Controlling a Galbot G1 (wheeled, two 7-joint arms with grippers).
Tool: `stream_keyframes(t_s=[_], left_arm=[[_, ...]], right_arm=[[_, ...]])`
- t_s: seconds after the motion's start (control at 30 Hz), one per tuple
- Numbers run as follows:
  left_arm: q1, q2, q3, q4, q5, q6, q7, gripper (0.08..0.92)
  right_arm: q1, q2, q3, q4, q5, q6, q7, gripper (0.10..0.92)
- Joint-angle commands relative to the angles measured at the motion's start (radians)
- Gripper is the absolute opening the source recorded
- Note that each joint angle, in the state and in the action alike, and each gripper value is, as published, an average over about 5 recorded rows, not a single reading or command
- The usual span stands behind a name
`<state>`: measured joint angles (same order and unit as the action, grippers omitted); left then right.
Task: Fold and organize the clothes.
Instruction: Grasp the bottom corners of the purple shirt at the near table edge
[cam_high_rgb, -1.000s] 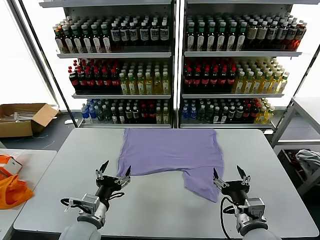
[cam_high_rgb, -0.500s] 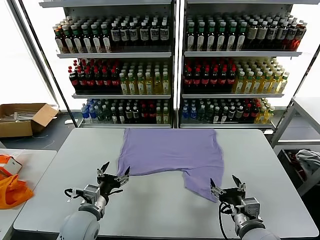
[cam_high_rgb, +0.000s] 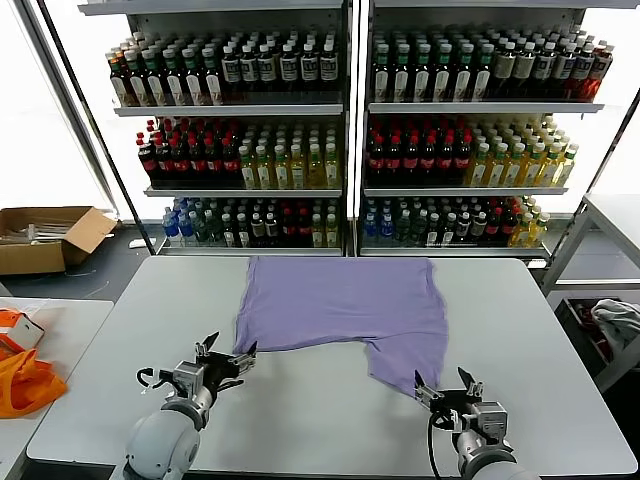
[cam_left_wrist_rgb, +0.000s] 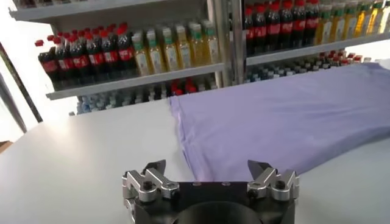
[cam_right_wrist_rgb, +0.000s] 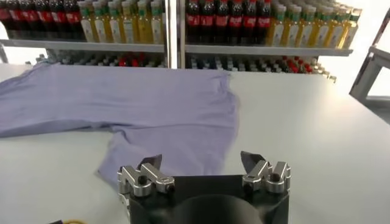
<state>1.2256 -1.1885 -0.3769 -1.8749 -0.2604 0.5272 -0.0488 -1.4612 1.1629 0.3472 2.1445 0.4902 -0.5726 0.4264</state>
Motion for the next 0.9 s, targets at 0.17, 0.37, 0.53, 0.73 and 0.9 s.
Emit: stream_keyframes(t_s=[0.17,0.37,0.53,0.73,0.9], left_arm=[[-0.051,0.002,0.020,0.055,-0.033,0.019,-0.008,0.822],[-0.045,0.005,0.032,0.064,-0.037,0.024,-0.009,0.823],[-0.030,-0.001,0.033,0.065,-0.043,0.024,-0.008,0.822],[-0.003,0.002,0.035,0.052,-0.039,0.021,-0.006,0.794],[0.019,0.001,0.043,0.050,-0.030,0.017,-0.002,0.674]], right_arm=[[0.029,0.036,-0.022,-0.044,-0.002,-0.006,0.018,0.823],[0.035,0.033,-0.027,-0.061,-0.007,-0.006,0.017,0.823],[0.029,0.032,-0.031,-0.061,-0.013,-0.006,0.014,0.823],[0.009,0.029,-0.036,-0.057,-0.019,-0.006,0.008,0.817],[-0.002,0.030,-0.054,-0.058,-0.037,-0.005,0.004,0.717]])
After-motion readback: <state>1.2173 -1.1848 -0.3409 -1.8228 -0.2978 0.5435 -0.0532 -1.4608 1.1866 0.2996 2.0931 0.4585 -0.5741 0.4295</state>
